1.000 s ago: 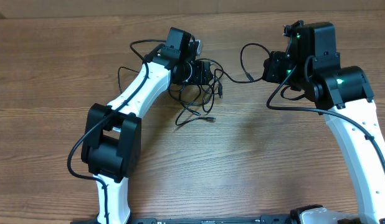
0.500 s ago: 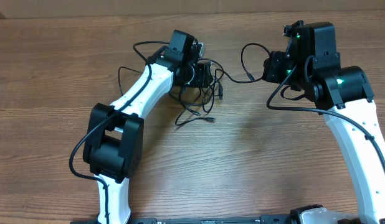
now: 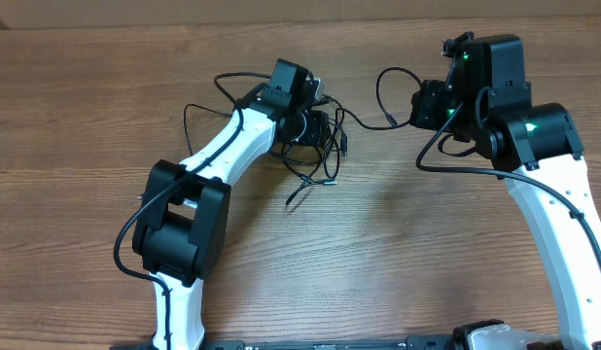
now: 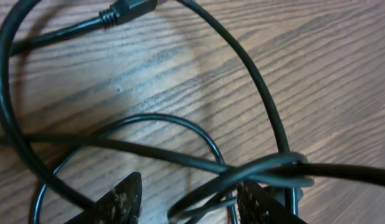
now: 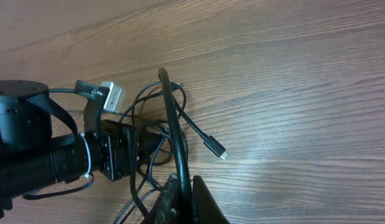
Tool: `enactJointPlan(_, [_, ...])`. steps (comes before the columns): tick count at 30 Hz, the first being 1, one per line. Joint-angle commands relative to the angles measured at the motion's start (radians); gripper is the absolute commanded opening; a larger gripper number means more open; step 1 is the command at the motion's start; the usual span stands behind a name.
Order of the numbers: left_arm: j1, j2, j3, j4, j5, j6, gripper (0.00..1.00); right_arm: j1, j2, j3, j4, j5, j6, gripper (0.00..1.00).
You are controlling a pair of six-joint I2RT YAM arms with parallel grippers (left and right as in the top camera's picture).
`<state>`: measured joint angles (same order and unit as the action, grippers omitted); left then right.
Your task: Untangle cables
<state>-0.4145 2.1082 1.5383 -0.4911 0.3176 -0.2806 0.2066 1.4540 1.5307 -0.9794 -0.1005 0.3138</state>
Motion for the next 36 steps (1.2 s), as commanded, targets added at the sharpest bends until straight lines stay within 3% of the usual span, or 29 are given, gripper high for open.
enactJointPlan(1, [-0.021, 0.014, -0.025, 0.027, -0.014, 0.019, 0.42, 0.003, -0.024, 0.029, 0.008, -0.006, -0.008, 0.04])
enactJointPlan(5, [-0.026, 0.014, -0.023, 0.071, -0.011, 0.014, 0.04, 0.001, -0.024, 0.029, 0.004, -0.006, -0.008, 0.04])
enactJointPlan(12, [-0.001, -0.045, 0.063, -0.033, -0.026, 0.051, 0.04, 0.0, -0.024, 0.029, -0.045, 0.163, 0.035, 0.04])
enactJointPlan(20, [0.083, -0.296, 0.224, -0.327, -0.055, 0.079, 0.04, -0.001, -0.003, 0.028, -0.196, 0.473, 0.059, 0.04])
enactJointPlan(31, [0.106, -0.554, 0.228, -0.449, -0.05, 0.113, 0.04, -0.001, 0.111, 0.026, -0.221, 0.406, 0.06, 0.04])
enactJointPlan(33, [0.106, -0.571, 0.228, -0.46, -0.05, 0.111, 0.04, -0.001, 0.121, 0.026, -0.192, 0.334, 0.059, 0.19])
enactJointPlan(34, [0.106, -0.573, 0.228, -0.467, -0.046, 0.105, 0.04, -0.001, 0.121, 0.026, -0.168, 0.277, 0.048, 0.48])
enactJointPlan(35, [0.106, -0.573, 0.228, -0.472, -0.039, 0.1, 0.04, -0.001, 0.119, 0.027, -0.137, 0.203, 0.02, 0.67])
enactJointPlan(36, [0.106, -0.571, 0.226, -0.478, -0.031, 0.101, 0.04, -0.001, 0.117, 0.029, -0.118, 0.15, -0.002, 0.75])
